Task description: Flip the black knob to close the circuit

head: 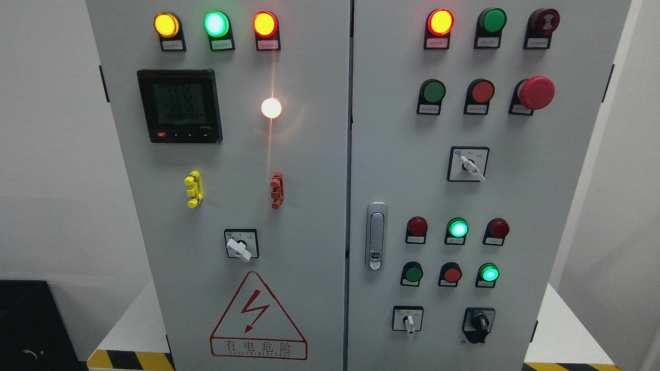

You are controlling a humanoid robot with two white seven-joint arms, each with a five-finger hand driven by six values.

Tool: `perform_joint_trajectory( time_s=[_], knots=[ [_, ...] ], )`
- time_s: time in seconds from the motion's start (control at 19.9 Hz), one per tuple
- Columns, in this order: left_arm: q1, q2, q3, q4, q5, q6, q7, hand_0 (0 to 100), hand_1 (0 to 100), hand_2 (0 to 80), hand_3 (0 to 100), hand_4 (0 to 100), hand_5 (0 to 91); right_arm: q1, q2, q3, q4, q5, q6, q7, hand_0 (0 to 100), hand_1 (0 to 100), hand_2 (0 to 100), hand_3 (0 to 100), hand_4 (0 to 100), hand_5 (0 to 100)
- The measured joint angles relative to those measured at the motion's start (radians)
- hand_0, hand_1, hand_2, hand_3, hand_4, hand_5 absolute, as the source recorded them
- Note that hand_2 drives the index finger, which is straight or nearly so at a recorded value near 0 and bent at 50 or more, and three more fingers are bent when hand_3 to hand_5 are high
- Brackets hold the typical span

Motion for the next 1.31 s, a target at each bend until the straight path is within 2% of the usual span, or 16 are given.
perform_joint_trajectory(
  time_s=[0.3, 0.5, 0.8, 1.31],
  knots=[
    [0.000, 0.000, 0.000, 0.000, 0.000, 0.000, -0.001, 12, 56, 0.0, 0, 0, 0.0, 0.001, 0.004, -0.024, -0.156, 0.055, 0.019, -0.042, 0, 4, 81, 97, 85, 83],
    [0.000, 0.000, 0.000, 0.000, 0.000, 0.000, -0.001, 12, 56, 0.0, 0, 0, 0.0, 0.001, 0.006, -0.034, -0.267, 0.104, 0.046, -0.052, 0, 3, 87, 100, 92, 89],
    [0.000, 0.000, 0.000, 0.000, 0.000, 0.000, -0.001, 12, 56, 0.0, 0, 0, 0.0, -0.001, 0.008, -0.043, -0.417, 0.179, 0.071, -0.056, 0, 0, 92, 100, 96, 95],
    [0.000, 0.000, 0.000, 0.000, 0.000, 0.000, -0.002, 12, 56, 0.0, 0, 0, 0.0, -0.034, 0.010, -0.049, -0.632, 0.249, 0.095, -0.058, 0, 0, 94, 100, 99, 98]
  ],
)
